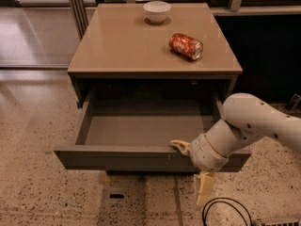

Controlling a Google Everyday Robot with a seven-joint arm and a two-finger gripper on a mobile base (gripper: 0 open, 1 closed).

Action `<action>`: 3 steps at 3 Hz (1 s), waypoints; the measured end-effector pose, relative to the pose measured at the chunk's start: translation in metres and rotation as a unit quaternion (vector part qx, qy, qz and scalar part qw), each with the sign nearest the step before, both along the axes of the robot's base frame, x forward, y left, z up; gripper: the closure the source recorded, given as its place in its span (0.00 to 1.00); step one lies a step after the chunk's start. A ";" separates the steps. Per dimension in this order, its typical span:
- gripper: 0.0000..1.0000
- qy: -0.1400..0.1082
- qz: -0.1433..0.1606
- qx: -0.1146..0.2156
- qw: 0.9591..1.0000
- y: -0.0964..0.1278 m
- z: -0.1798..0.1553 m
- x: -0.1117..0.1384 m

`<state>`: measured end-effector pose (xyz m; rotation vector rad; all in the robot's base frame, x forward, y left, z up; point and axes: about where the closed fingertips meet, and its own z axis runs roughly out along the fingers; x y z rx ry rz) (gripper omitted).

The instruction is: Open top drawer

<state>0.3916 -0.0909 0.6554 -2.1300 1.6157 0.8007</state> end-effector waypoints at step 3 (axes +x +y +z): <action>0.00 0.015 0.008 0.010 1.000 0.004 0.001 -0.011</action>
Offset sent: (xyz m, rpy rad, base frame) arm -0.0987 0.0217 -0.0392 0.1366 0.2855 0.1010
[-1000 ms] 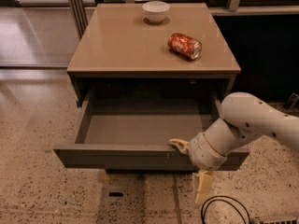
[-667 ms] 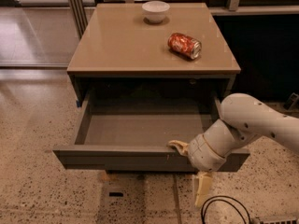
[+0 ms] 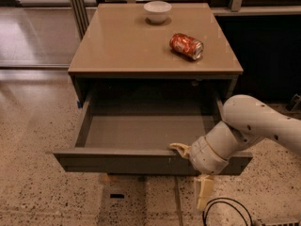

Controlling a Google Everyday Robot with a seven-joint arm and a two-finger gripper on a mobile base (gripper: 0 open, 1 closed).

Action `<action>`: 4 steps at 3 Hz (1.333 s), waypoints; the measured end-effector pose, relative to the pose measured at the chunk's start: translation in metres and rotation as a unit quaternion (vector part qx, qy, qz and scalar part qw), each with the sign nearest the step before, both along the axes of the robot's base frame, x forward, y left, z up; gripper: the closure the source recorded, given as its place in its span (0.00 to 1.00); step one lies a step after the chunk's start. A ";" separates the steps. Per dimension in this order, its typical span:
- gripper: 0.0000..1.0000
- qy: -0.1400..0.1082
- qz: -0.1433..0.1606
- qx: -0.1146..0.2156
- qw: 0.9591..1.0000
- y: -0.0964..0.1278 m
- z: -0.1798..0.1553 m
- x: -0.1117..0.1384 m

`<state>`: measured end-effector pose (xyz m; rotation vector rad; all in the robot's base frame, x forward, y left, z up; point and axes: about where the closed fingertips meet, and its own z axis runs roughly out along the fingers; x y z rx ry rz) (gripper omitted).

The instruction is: Open top drawer

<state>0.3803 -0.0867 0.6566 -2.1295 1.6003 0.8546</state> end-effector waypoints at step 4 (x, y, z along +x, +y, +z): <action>0.00 0.022 0.057 0.015 0.998 0.014 0.051 -0.098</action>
Offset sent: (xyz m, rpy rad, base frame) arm -0.1432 -0.0061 0.0791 -0.0697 0.0785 0.1601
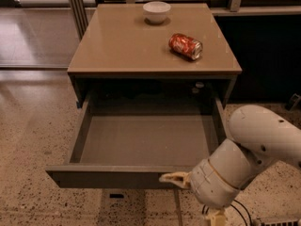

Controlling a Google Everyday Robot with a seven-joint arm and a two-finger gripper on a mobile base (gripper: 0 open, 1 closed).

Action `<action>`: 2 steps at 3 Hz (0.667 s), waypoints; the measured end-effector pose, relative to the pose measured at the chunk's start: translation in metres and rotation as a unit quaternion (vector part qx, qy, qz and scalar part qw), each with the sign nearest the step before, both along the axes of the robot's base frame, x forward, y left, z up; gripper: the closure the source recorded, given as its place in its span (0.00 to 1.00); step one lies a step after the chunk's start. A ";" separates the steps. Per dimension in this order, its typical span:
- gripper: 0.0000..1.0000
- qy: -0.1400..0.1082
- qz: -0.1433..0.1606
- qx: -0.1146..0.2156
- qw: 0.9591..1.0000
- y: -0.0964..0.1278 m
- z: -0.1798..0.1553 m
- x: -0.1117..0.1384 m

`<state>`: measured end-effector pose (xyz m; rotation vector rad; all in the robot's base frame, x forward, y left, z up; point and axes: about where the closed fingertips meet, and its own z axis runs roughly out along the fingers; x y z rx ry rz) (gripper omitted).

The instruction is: Open top drawer

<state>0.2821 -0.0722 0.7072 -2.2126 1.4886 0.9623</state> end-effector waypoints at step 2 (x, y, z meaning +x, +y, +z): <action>0.00 0.003 -0.009 -0.018 1.000 -0.005 0.007 -0.038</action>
Offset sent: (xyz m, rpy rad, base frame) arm -0.0390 -0.0020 0.0083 -0.0288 0.0093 -0.0119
